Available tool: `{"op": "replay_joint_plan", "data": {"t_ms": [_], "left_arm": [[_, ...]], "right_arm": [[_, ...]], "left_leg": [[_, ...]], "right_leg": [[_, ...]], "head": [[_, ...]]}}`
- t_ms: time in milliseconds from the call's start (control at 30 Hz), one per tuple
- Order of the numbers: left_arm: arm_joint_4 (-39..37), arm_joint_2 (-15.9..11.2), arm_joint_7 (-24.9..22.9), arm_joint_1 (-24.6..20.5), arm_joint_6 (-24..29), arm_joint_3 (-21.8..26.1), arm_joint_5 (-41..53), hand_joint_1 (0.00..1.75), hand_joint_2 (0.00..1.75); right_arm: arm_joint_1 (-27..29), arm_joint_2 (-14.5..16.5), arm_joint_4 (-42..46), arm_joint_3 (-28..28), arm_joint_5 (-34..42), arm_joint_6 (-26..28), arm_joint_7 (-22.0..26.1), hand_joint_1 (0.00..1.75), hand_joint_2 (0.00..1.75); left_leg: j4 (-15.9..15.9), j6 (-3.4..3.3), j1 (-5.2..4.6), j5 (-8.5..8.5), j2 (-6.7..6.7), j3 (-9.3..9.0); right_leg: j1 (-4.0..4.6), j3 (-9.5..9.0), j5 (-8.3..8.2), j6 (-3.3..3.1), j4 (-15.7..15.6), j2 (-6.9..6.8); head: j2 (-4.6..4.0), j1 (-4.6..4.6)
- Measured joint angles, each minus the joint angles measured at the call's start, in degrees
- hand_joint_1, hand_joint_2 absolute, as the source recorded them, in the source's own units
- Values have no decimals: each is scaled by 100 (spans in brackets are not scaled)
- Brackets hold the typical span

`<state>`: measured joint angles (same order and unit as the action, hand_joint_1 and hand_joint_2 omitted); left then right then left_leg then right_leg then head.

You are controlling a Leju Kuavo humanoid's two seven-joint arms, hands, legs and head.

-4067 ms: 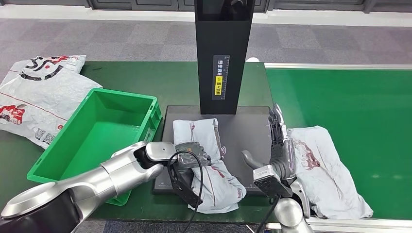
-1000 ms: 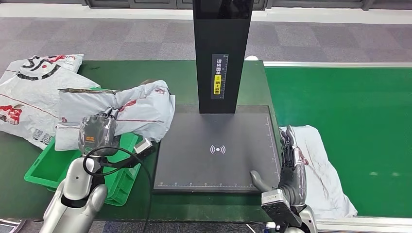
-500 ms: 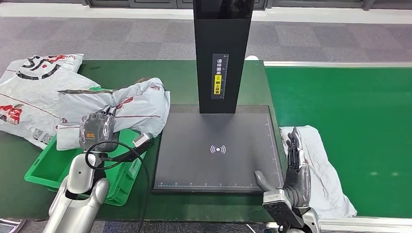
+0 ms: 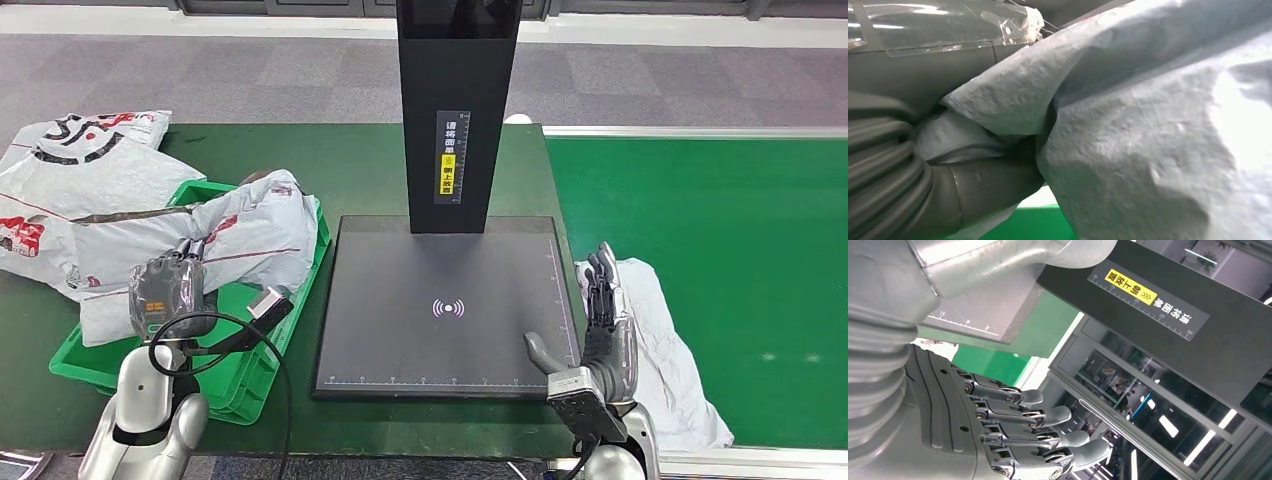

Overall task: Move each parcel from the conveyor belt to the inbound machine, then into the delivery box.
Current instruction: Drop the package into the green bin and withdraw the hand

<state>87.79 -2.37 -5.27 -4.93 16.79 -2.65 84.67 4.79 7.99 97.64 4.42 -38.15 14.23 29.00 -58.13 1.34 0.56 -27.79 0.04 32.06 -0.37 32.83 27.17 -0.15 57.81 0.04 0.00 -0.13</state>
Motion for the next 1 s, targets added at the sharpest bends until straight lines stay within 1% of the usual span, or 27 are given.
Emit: {"op": "replay_joint_plan", "data": {"t_ms": [200, 467, 800, 1000], "left_arm": [[-3, 37, -70, -22, -50, 130, -104, 175, 175], [-699, 89, -187, -510, 35, 285, -396, 175, 175], [-1098, 149, -226, -716, 62, 389, -422, 175, 175], [-1527, 154, -234, -987, 133, 521, -492, 175, 175]], "right_arm": [[4, -24, -44, 0, -28, 31, -3, 0, 175], [150, -68, -26, 0, -42, 153, -39, 0, 175], [161, -100, -25, 0, -27, 227, -49, 0, 175], [160, -102, -27, 0, -6, 243, -20, 0, 175]], "left_leg": [[-1, 0, 0, 1, 0, -2], [-1, 0, 0, 2, 0, -3], [-1, 0, -1, 1, 0, -2], [-1, 1, 0, 2, 0, -2]], "right_leg": [[0, 1, -1, 1, 0, 0], [0, 1, -2, 0, 0, 2], [-1, 2, -2, 1, 0, 3], [0, 1, -2, 0, 0, 3]], "head": [[0, 0], [0, 0], [0, 0], [0, 0]]}}
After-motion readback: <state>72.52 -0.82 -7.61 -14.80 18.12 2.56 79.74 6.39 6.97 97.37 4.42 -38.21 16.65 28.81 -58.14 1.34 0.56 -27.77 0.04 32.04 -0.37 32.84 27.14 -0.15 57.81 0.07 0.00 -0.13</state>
